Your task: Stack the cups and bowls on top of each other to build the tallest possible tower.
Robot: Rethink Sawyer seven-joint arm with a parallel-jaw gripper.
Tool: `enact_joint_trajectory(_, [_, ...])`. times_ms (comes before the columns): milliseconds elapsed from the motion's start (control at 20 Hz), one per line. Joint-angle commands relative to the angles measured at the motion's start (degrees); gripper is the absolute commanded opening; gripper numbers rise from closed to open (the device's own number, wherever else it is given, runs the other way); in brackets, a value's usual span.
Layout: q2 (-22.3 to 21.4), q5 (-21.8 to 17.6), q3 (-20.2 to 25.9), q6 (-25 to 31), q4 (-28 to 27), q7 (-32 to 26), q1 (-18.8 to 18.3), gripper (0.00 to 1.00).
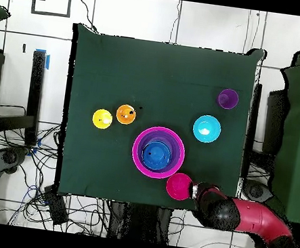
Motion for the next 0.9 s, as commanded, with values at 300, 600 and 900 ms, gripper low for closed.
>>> enact_joint_trajectory(300, [-2.2,-3.3,2.2,0.1,2.0,-3.6,-0.9,1.00])
enact_joint_trajectory(600, [-2.7,-2.6,2.8,1.1,2.3,-3.9,-1.4,1.00])
enact_joint_trajectory(900, [-3.5,-2.1,2.7,1.3,2.8,-3.2,-0.8,1.00])
